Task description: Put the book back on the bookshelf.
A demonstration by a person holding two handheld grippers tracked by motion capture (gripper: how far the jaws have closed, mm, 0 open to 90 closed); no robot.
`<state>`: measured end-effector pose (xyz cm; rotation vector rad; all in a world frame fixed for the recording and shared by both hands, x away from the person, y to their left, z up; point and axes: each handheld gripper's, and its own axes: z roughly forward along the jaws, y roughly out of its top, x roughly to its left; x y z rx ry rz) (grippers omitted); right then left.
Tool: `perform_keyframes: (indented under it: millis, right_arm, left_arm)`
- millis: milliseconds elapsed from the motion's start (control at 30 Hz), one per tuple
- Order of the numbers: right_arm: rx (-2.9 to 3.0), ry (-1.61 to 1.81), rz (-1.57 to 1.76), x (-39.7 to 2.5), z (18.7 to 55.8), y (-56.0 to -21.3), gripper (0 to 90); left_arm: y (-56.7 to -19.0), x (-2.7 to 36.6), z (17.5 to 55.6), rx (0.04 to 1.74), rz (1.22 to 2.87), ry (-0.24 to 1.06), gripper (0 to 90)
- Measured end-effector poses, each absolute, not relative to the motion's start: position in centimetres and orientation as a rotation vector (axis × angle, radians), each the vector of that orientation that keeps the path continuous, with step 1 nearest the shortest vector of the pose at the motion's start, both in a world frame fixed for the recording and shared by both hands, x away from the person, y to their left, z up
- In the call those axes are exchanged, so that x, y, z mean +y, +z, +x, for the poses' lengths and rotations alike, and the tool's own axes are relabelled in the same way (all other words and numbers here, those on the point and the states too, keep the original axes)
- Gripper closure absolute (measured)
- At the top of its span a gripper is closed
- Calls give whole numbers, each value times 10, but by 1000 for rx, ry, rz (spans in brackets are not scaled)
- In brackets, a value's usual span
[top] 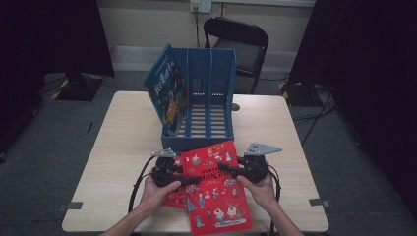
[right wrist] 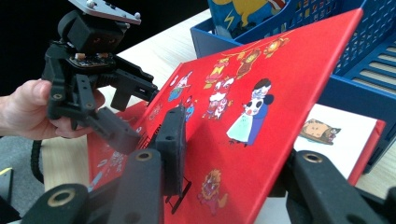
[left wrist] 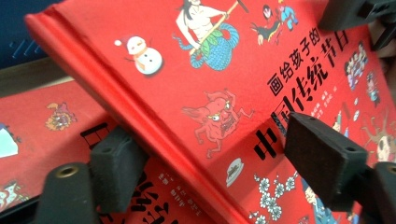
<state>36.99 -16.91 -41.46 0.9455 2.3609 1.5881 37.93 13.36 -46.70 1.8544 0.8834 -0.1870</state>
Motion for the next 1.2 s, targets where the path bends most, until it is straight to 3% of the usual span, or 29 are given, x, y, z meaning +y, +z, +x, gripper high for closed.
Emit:
perform_keyframes:
  millis: [333,1200]
  right_arm:
    - [2338,1635,973,-172,371,-408,616]
    - [2267,1689,931,-160,372,-376,634]
  left_arm:
    - [-453,141,382,853,1832,-152,349]
    - [-416,159,384,810,1770,-46,422]
